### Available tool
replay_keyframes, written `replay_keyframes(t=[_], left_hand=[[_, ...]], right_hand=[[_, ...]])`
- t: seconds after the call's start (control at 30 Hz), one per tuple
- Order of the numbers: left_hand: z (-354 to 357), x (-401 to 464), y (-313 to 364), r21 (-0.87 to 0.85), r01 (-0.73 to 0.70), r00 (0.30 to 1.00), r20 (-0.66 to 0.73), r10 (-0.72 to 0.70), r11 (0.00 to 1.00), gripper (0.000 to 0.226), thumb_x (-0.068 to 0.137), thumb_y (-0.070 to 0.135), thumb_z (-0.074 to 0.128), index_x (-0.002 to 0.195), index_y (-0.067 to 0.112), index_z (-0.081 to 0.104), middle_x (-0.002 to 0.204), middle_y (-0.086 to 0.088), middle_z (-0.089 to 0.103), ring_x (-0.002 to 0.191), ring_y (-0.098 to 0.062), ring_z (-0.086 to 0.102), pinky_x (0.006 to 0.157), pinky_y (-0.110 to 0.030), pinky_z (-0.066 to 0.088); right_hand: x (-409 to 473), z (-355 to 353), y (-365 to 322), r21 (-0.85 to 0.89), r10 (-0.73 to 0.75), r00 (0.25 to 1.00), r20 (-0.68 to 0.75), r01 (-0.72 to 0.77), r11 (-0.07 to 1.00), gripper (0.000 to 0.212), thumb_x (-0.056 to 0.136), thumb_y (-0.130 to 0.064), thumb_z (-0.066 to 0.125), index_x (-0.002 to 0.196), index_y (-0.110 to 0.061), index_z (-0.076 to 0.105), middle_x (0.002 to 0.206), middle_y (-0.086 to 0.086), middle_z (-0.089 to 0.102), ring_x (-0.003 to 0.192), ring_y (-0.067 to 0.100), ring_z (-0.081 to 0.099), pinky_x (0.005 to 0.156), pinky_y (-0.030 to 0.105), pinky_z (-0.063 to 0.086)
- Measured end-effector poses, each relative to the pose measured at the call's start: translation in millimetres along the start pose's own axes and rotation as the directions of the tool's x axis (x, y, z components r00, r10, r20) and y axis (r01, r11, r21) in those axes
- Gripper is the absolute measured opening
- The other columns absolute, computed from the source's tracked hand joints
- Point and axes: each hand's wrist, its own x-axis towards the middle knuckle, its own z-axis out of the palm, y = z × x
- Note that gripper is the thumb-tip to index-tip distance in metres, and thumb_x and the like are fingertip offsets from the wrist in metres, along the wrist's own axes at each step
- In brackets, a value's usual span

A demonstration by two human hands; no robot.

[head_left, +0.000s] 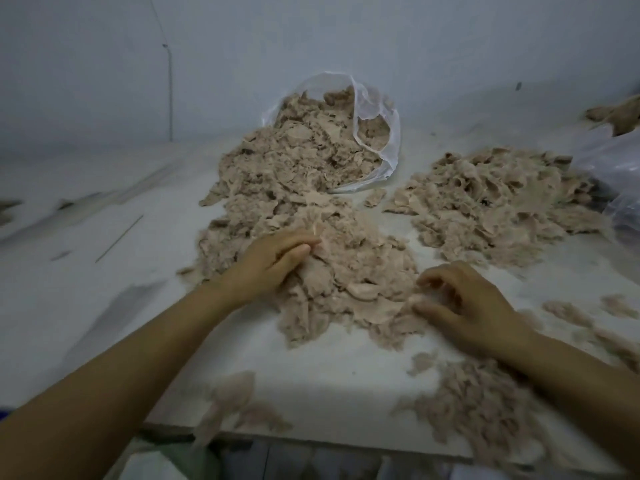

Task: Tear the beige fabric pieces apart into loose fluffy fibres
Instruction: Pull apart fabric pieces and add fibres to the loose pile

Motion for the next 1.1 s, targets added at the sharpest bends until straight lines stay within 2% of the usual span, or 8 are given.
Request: replay_keyframes(t=[0.17,0.27,0.4,0.57,0.77,0.87,1.0,1.1], left_hand=[[47,-31,7,0.121,-0.145,0.989,-0.016,0.148,0.982,0.034,0.092,0.017,0.05,0.12,0.001,0.06,0.129,-0.011,0.058,0.126,-0.019,0.047,0.117,-0.029,0.015],[66,-26,13,0.157,-0.176,0.983,-0.032,0.183,0.972,0.032,0.091,0.019,0.053,0.117,0.003,0.063,0.125,-0.01,0.061,0.123,-0.02,0.052,0.116,-0.044,0.02],[66,-13,22,0.098,-0.186,0.98,-0.053,0.192,0.978,0.03,0.093,0.014,0.048,0.115,0.003,0.064,0.123,-0.009,0.063,0.118,-0.015,0.052,0.115,-0.034,0.022],[41,1,32,0.074,-0.135,0.986,-0.084,0.142,0.988,0.034,0.093,0.012,0.043,0.118,-0.002,0.062,0.121,-0.015,0.062,0.115,-0.026,0.057,0.101,-0.025,0.038],[44,-39,22,0.181,-0.169,0.985,0.011,0.17,0.969,0.044,0.1,0.024,0.034,0.125,-0.006,0.055,0.128,-0.021,0.056,0.122,-0.026,0.048,0.105,-0.03,0.033],[55,-42,21,0.147,-0.073,0.996,-0.043,0.08,0.986,0.046,0.1,0.028,0.035,0.127,-0.007,0.051,0.131,-0.022,0.053,0.124,-0.033,0.049,0.109,-0.041,0.032],[62,-22,30,0.137,-0.071,0.982,-0.162,0.093,0.988,0.032,0.098,0.01,0.041,0.121,-0.01,0.054,0.125,-0.022,0.057,0.122,-0.033,0.052,0.114,-0.044,0.025],[67,0,44,0.057,-0.119,0.967,-0.22,0.129,0.991,0.032,0.093,0.006,0.045,0.121,-0.004,0.056,0.125,-0.019,0.058,0.121,-0.024,0.051,0.109,-0.035,0.031]], right_hand=[[-17,6,0,0.016,-0.223,0.959,0.176,0.224,0.974,0.029,0.086,-0.037,0.065,0.114,-0.03,0.058,0.103,-0.023,0.043,0.089,-0.012,0.047,0.073,0.003,0.035],[-24,-14,8,-0.008,-0.264,0.931,0.253,0.275,0.961,0.035,0.088,-0.045,0.056,0.12,-0.033,0.051,0.107,-0.021,0.043,0.084,-0.004,0.048,0.073,0.011,0.041],[-33,-50,21,-0.064,-0.264,0.946,0.186,0.28,0.958,0.025,0.088,-0.047,0.062,0.083,-0.023,0.069,0.081,-0.01,0.062,0.07,0.008,0.057,0.064,0.027,0.048],[-22,-30,0,-0.004,-0.175,0.982,0.075,0.175,0.985,0.012,0.087,-0.044,0.057,0.086,-0.033,0.063,0.082,-0.017,0.058,0.079,0.001,0.053,0.069,0.011,0.04],[-2,5,-7,-0.096,0.132,0.977,0.169,-0.117,0.988,0.052,0.088,-0.055,0.051,0.133,-0.029,0.044,0.109,-0.006,0.049,0.088,0.008,0.049,0.075,0.024,0.039],[6,5,-11,-0.102,0.181,0.963,0.198,-0.164,0.981,0.041,0.085,-0.055,0.057,0.112,-0.024,0.057,0.097,-0.006,0.052,0.081,0.008,0.051,0.071,0.026,0.042],[8,3,-8,0.129,0.224,0.962,0.153,-0.244,0.961,0.017,0.085,-0.035,0.069,0.081,-0.022,0.059,0.074,-0.006,0.056,0.065,0.008,0.05,0.057,0.022,0.036],[11,-4,-7,0.543,0.311,0.939,0.145,-0.339,0.769,0.01,0.085,-0.015,0.07,0.084,-0.012,0.061,0.063,-0.002,0.059,0.056,0.013,0.055,0.053,0.02,0.046]])
